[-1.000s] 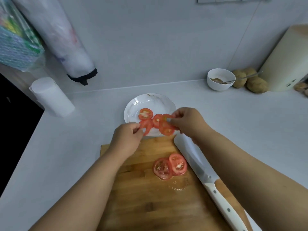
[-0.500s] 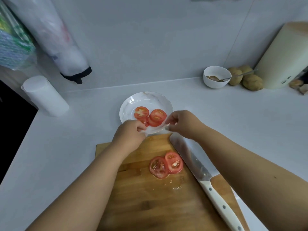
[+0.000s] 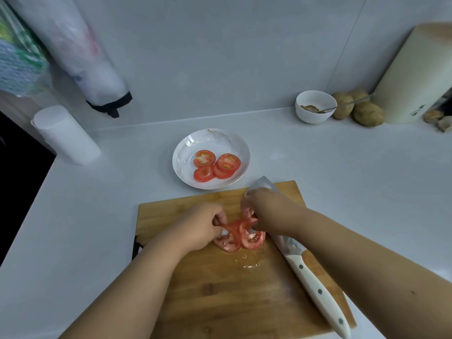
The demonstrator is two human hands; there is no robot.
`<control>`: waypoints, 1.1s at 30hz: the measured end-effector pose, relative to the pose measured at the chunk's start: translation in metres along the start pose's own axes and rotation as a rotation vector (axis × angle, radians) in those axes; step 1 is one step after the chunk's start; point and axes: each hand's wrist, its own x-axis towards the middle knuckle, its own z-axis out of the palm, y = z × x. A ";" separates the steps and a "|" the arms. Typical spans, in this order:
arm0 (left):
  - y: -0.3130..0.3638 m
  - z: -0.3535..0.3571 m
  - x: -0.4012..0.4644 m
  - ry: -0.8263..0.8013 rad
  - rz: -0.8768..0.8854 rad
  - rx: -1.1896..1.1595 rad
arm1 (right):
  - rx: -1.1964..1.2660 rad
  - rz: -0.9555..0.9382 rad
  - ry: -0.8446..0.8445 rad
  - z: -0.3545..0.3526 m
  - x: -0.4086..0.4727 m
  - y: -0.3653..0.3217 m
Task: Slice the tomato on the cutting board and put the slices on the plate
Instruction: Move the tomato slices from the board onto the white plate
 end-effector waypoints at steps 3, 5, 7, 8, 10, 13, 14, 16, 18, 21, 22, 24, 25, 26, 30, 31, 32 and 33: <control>-0.004 -0.007 -0.006 0.000 0.001 -0.082 | 0.086 0.035 -0.060 -0.005 0.000 -0.003; -0.008 -0.015 -0.009 0.004 -0.008 -0.124 | 0.129 0.025 -0.105 -0.007 0.000 -0.004; -0.014 -0.026 -0.012 0.029 -0.019 -0.177 | 0.178 0.011 -0.145 -0.009 -0.002 -0.006; -0.016 -0.031 -0.013 0.051 -0.026 -0.210 | 0.209 0.005 -0.162 -0.010 -0.002 -0.006; -0.018 -0.043 -0.014 0.123 -0.040 -0.298 | 0.309 0.021 -0.152 -0.017 -0.003 -0.008; -0.017 -0.058 -0.007 0.276 -0.080 -0.461 | 0.589 0.132 -0.020 -0.032 0.007 -0.007; -0.016 -0.063 -0.002 0.332 -0.102 -0.496 | 0.704 0.179 0.047 -0.036 0.014 -0.006; -0.015 -0.069 0.011 0.429 -0.164 -0.528 | 0.872 0.290 0.198 -0.042 0.031 -0.003; -0.014 -0.072 0.029 0.500 -0.218 -0.568 | 0.926 0.408 0.308 -0.044 0.052 -0.003; -0.010 -0.076 0.058 0.531 -0.275 -0.673 | 0.977 0.510 0.376 -0.041 0.084 -0.006; -0.011 -0.076 0.067 0.526 -0.295 -0.706 | 0.966 0.525 0.373 -0.038 0.093 -0.007; -0.017 -0.073 0.079 0.499 -0.341 -0.705 | 0.871 0.544 0.341 -0.032 0.103 -0.009; -0.022 -0.072 0.083 0.491 -0.362 -0.633 | 0.805 0.554 0.332 -0.031 0.102 -0.009; -0.025 -0.071 0.083 0.499 -0.373 -0.524 | 0.737 0.549 0.335 -0.029 0.100 -0.007; -0.019 -0.063 0.060 0.572 -0.245 -0.311 | 0.582 0.353 0.280 -0.036 0.069 -0.005; -0.014 -0.059 0.052 0.532 -0.188 -0.300 | 0.528 0.293 0.211 -0.038 0.059 -0.007; -0.010 -0.052 0.042 0.441 -0.144 -0.293 | 0.449 0.245 0.132 -0.038 0.050 -0.008; -0.005 -0.046 0.032 0.312 -0.116 -0.279 | 0.349 0.211 0.061 -0.037 0.042 -0.009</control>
